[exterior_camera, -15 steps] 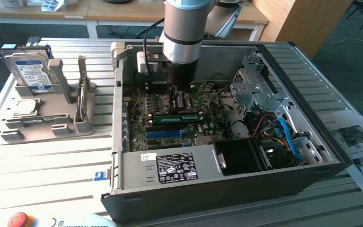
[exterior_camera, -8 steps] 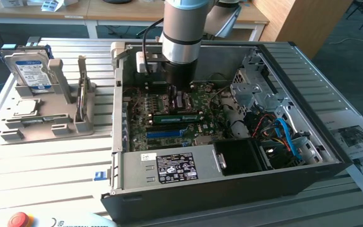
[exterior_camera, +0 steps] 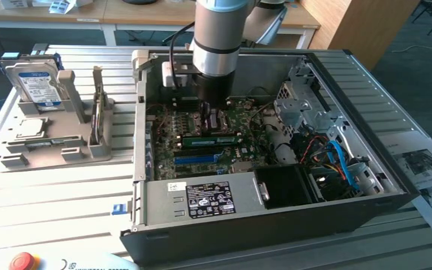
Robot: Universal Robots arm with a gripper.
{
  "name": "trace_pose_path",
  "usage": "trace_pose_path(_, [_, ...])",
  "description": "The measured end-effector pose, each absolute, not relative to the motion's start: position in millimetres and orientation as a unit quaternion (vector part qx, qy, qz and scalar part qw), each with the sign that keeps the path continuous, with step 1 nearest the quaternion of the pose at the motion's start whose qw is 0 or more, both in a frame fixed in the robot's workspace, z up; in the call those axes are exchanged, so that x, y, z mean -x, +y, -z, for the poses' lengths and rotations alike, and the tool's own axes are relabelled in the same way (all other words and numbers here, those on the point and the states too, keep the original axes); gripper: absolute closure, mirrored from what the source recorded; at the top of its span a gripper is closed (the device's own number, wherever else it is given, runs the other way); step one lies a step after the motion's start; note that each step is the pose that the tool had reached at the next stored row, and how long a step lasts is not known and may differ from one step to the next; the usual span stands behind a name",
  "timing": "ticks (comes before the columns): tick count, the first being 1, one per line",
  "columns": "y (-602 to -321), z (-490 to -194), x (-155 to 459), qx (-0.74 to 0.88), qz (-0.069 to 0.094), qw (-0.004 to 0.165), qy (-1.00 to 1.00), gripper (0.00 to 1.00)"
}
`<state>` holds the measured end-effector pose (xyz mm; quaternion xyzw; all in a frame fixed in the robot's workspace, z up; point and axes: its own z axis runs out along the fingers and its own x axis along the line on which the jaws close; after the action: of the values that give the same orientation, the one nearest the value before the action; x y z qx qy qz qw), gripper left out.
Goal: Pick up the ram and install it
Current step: 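Press down the ram until it locks into place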
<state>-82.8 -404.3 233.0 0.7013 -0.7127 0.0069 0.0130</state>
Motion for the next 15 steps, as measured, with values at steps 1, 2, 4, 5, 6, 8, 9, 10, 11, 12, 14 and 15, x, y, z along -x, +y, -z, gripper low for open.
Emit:
trace_pose_path(1, [-404.3, -232.2, 82.8, -0.701, -0.007, 0.013, -0.713, 0.90])
trace_pose_path(2, [-404.3, -231.3, 82.9, -0.701, -0.007, 0.013, -0.713, 0.90])
trace_pose_path(4, [-404.3, -229.1, 83.0, -0.701, -0.007, 0.013, -0.713, 0.90])
trace_pose_path(5, [-404.3, -228.6, 83.0, -0.701, -0.007, 0.013, -0.713, 0.90])
trace_pose_path(6, [-404.3, -228.7, 83.0, -0.701, -0.007, 0.013, -0.713, 0.90])
trace_pose_path(8, [-404.3, -228.6, 83.0, -0.701, -0.007, 0.013, -0.713, 0.90])
trace_pose_path(9, [-404.3, -228.6, 83.0, -0.701, -0.007, 0.013, -0.713, 0.90])
trace_pose_path(10, [-404.3, -228.3, 83.0, -0.701, -0.007, 0.013, -0.713, 0.90])
trace_pose_path(11, [-404.3, -227.9, 83.0, -0.701, -0.007, 0.013, -0.713, 0.90])
trace_pose_path(12, [-404.3, -227.6, 83.0, -0.701, -0.007, 0.013, -0.713, 0.90])
trace_pose_path(14, [-404.3, -227.0, 83.0, -0.701, -0.007, 0.013, -0.713, 0.90])
trace_pose_path(15, [-404.3, -226.7, 83.0, -0.701, -0.007, 0.013, -0.713, 0.90])
